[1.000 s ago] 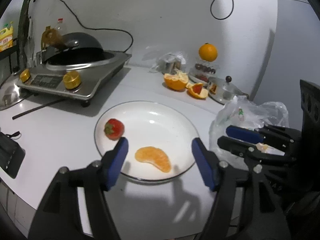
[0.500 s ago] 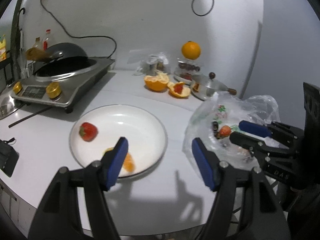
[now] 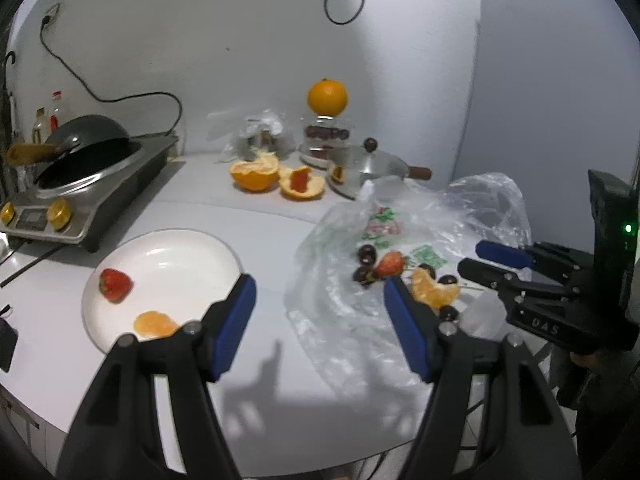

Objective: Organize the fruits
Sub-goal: 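Move both tools back over the fruit on the plastic bag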

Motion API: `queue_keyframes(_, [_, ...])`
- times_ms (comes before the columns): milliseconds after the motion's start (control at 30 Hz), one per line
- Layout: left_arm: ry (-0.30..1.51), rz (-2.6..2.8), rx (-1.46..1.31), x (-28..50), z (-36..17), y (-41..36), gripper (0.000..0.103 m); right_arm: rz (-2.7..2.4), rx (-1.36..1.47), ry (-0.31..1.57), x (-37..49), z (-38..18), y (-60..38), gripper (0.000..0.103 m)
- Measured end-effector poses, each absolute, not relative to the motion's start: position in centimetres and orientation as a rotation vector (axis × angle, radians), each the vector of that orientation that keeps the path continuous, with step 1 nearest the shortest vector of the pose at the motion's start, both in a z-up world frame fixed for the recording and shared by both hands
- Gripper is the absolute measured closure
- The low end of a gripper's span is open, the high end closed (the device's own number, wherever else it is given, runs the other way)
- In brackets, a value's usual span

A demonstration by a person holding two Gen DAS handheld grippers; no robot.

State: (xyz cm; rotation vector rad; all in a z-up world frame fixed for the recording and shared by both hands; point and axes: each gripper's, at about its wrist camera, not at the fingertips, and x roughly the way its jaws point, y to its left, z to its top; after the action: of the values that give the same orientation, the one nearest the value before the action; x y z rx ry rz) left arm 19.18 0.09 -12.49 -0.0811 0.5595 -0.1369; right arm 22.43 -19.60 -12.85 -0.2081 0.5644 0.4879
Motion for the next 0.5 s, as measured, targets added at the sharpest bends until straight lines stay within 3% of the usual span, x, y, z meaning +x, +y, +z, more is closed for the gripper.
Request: queue_keyframes(500, [0.588, -0.203, -0.022, 21.5, -12.8, -6.1, 0.035, 0.478, -0.170, 0.612, 24.2, -14.7, -24.0, 0.065])
